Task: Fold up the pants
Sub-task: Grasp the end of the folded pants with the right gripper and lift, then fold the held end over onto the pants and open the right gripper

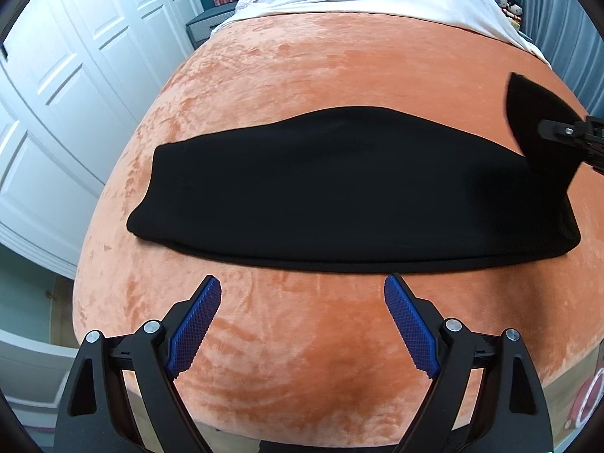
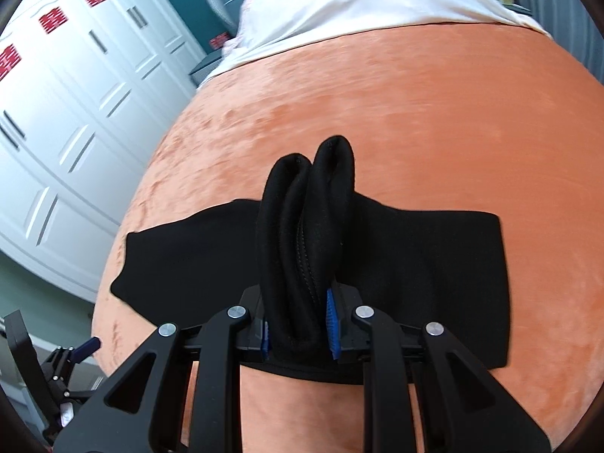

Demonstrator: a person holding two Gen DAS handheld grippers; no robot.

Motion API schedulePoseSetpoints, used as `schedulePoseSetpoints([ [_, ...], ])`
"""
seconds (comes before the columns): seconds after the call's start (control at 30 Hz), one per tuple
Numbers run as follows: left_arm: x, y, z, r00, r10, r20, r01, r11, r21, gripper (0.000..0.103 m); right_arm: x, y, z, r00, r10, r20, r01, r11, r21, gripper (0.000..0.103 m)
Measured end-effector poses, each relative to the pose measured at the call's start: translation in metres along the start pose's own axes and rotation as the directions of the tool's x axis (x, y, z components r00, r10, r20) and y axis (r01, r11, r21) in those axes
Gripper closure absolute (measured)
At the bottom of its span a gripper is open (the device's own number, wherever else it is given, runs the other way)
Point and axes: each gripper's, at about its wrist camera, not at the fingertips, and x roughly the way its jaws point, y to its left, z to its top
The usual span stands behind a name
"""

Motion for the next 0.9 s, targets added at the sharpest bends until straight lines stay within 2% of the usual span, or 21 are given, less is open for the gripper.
schedulePoseSetpoints([
  [0.23, 0.012, 0.029, -0.008, 1.000, 0.002, -0.022, -0.003, 0.999, -0.039, 0.017, 0.043, 0.053, -0.003, 0.997, 0.048, -0.062, -0.051, 0.997, -0.051, 0.083],
  [0.37, 0.019, 0.046, -0.013, 0.999, 0.004, -0.037, -0.006, 0.998, -0.061, 0.017, 0.074, 0.077, -0.006, 0.993, 0.033, -0.110, -0.043, 0.995, -0.085, 0.083],
  [0.53, 0.026, 0.065, -0.018, 0.999, 0.018, -0.050, -0.022, 0.996, -0.081, 0.017, 0.109, 0.095, -0.016, 0.987, -0.007, -0.163, -0.014, 0.991, -0.130, 0.082],
  [0.67, 0.031, 0.080, -0.020, 0.998, 0.021, -0.060, -0.027, 0.994, -0.104, 0.017, 0.138, 0.106, -0.030, 0.976, -0.080, -0.204, 0.040, 0.981, -0.191, 0.079],
  [0.77, 0.034, 0.089, -0.021, 0.998, 0.029, -0.062, -0.036, 0.993, -0.115, 0.017, 0.150, 0.113, -0.043, 0.968, -0.125, -0.216, 0.071, 0.968, -0.239, 0.070],
  [0.8, 0.035, 0.092, -0.021, 0.997, 0.032, -0.065, -0.040, 0.992, -0.118, 0.017, 0.152, 0.116, -0.046, 0.967, -0.134, -0.216, 0.077, 0.965, -0.251, 0.059],
  [0.83, 0.036, 0.095, -0.021, 0.997, 0.034, -0.068, -0.042, 0.992, -0.123, 0.017, 0.152, 0.120, -0.050, 0.967, -0.142, -0.212, 0.083, 0.960, -0.268, 0.042],
  [0.9, 0.038, 0.101, -0.020, 0.997, 0.036, -0.072, -0.046, 0.990, -0.136, 0.017, 0.144, 0.130, -0.055, 0.970, -0.178, -0.168, 0.118, 0.941, -0.317, 0.023],
])
